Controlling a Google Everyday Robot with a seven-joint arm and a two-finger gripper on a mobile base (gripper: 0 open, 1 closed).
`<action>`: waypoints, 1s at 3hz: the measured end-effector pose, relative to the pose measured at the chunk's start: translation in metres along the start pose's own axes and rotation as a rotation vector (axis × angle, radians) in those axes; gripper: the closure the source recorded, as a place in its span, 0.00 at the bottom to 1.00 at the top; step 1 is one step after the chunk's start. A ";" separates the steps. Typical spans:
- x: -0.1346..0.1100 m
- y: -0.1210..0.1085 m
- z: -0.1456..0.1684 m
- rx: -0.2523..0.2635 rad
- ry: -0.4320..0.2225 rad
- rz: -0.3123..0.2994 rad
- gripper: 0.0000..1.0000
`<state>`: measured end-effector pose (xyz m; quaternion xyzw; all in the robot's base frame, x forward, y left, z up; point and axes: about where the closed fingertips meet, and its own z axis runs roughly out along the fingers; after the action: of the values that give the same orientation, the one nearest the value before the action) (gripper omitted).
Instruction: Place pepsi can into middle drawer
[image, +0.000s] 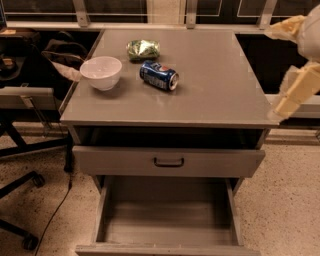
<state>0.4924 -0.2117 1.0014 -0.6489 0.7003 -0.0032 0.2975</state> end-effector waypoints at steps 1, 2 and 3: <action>-0.007 -0.021 0.016 0.002 -0.050 0.024 0.00; -0.015 -0.038 0.032 0.017 0.003 0.094 0.00; -0.022 -0.053 0.051 0.026 0.104 0.167 0.00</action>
Offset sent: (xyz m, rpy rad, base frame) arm 0.0776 0.0228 -0.0128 -0.0212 0.0676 -0.2587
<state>0.5617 -0.1808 0.9890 -0.5833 0.7663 -0.0211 0.2686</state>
